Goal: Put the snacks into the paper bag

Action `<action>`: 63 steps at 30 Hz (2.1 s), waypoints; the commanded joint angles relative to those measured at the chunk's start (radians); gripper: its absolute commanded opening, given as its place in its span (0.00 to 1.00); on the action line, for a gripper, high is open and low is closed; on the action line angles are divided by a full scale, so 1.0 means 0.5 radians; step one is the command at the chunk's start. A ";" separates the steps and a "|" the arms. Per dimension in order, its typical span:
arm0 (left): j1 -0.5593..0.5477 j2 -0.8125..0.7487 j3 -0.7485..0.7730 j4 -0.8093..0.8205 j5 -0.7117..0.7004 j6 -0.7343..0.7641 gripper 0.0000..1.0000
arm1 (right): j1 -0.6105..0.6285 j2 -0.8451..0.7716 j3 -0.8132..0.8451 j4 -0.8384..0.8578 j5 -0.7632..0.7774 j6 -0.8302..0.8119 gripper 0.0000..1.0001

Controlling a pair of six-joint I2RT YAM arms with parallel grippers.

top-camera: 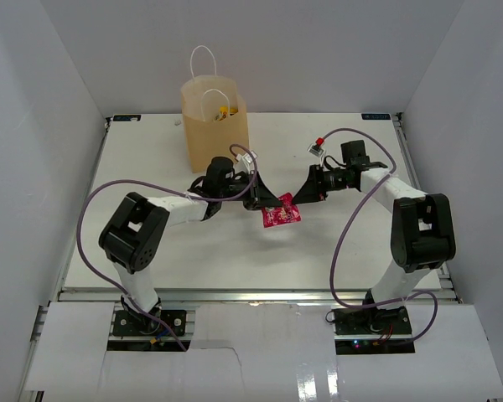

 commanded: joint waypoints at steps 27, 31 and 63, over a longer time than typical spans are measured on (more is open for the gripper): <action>0.969 -0.020 1.882 -0.712 -0.437 0.878 0.00 | -0.285 -0.364 0.239 -0.383 0.268 -0.837 0.76; 0.981 0.173 2.073 -0.665 -0.602 0.945 0.00 | -0.285 -0.413 0.160 -0.380 0.268 -0.840 0.77; 1.003 -2.254 -0.324 -1.168 -1.345 1.357 0.98 | -0.328 -1.158 0.089 -0.079 2.093 -0.285 0.90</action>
